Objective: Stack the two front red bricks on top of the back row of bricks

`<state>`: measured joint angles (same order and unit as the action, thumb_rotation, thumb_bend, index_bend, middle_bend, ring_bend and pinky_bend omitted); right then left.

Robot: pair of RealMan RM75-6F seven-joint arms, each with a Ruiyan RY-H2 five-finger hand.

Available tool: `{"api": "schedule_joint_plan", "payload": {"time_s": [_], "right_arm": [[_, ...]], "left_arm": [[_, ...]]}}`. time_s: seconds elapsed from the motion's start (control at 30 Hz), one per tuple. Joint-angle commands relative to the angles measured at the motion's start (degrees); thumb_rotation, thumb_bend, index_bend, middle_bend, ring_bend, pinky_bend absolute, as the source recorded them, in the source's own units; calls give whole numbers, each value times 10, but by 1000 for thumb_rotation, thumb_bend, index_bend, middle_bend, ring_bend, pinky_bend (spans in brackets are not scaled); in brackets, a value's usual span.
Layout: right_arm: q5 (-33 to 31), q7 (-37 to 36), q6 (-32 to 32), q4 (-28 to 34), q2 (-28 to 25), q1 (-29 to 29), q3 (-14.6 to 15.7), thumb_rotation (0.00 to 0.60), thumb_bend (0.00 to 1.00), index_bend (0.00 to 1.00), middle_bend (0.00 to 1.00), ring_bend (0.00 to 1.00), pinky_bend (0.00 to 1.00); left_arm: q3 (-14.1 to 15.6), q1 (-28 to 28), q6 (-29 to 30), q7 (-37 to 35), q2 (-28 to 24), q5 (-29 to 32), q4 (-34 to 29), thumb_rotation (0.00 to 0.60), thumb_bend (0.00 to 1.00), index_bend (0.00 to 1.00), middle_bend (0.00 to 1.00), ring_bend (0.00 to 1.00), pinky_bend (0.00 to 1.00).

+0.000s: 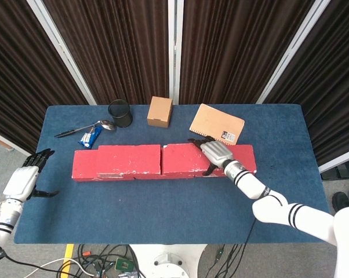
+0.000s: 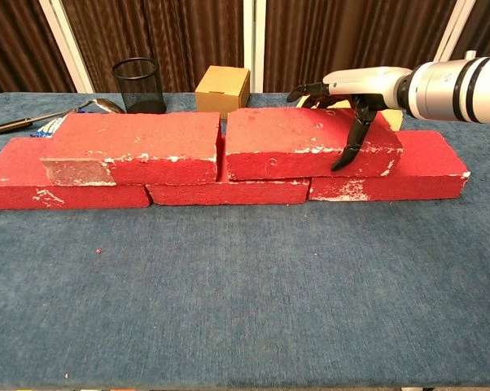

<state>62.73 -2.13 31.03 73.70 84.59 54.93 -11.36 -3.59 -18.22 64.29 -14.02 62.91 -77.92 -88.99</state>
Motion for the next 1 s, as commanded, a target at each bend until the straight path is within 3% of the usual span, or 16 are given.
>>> {"api": "schedule_joint_plan", "payload": {"time_s": [0.03, 1.0], "right_arm": [[-2, 2, 2, -1, 2, 1, 0, 600, 0, 0, 235, 224, 0], [-28, 18, 6, -6, 16, 12, 7, 600, 0, 0, 235, 224, 0]], "left_arm": [[0, 0, 0, -1, -1, 0, 1, 600, 0, 6, 0, 0, 0], [2, 2, -1, -12, 2, -2, 11, 600, 0, 5, 0, 0, 0]]}}
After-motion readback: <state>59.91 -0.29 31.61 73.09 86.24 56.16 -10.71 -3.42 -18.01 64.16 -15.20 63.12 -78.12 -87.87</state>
